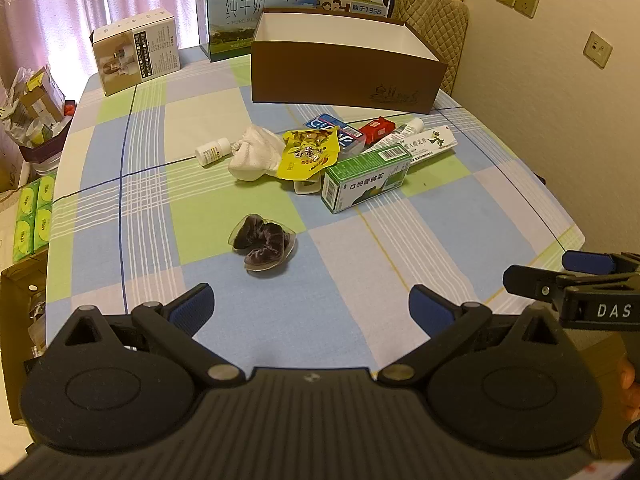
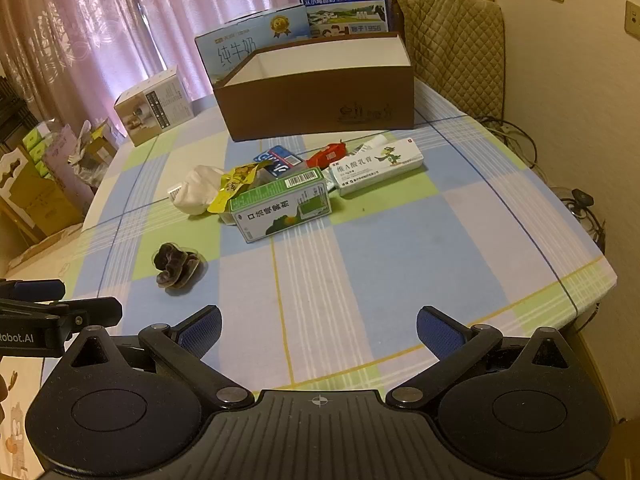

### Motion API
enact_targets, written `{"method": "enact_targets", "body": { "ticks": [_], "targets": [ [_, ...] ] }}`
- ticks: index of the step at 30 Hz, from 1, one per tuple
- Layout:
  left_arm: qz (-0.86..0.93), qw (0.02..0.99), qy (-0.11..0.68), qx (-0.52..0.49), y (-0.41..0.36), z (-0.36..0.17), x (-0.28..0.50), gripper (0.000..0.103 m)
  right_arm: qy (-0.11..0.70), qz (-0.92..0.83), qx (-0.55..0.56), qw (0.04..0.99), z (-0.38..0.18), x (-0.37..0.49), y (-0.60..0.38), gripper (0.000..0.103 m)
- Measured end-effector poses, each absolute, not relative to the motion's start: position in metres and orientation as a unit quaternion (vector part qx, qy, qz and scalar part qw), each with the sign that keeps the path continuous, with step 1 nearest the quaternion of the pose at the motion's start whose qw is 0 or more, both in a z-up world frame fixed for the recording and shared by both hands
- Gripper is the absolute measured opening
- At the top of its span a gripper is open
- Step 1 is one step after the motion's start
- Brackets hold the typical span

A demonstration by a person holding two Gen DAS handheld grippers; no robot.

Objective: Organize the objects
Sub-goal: 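Move the left tool toward the dark scrunchie in the clear bag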

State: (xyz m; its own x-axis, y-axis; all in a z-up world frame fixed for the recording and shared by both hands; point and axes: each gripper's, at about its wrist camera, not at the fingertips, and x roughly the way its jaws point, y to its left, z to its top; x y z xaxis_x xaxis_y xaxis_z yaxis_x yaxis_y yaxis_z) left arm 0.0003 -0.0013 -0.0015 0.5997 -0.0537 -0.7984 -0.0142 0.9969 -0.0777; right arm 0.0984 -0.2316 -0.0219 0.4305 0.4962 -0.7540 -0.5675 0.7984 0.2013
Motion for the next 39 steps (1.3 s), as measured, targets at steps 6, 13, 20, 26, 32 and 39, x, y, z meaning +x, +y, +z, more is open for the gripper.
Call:
{"method": "enact_targets", "body": {
  "ticks": [6,13,20,26,32,39],
  "targets": [
    [-0.01,0.893,0.448,-0.038,-0.001,-0.001,0.0,0.102,0.432,0.315,-0.041,0.844,-0.022,0.101,-0.233,0.101],
    [-0.009,0.893,0.448,-0.038,0.0,-0.002,0.0,0.102,0.431,0.315,-0.041,0.845,-0.02,0.104,-0.237,0.101],
    [-0.005,0.893,0.448,-0.039,-0.002,0.0,0.003,0.102,0.43,0.315,-0.041,0.845,-0.019,0.103,-0.23,0.101],
    [-0.004,0.893,0.449,-0.039,-0.003,-0.001,0.005,0.102,0.431,0.316,-0.04,0.845,-0.021,0.105,-0.23,0.101],
    [-0.002,0.893,0.449,-0.04,-0.003,-0.001,0.005,0.102,0.431,0.316,-0.04,0.844,-0.02,0.109,-0.228,0.101],
    [0.0,0.891,0.452,-0.042,-0.002,-0.003,0.013,0.102,0.432,0.316,-0.04,0.844,-0.02,0.11,-0.229,0.101]
  ]
}}
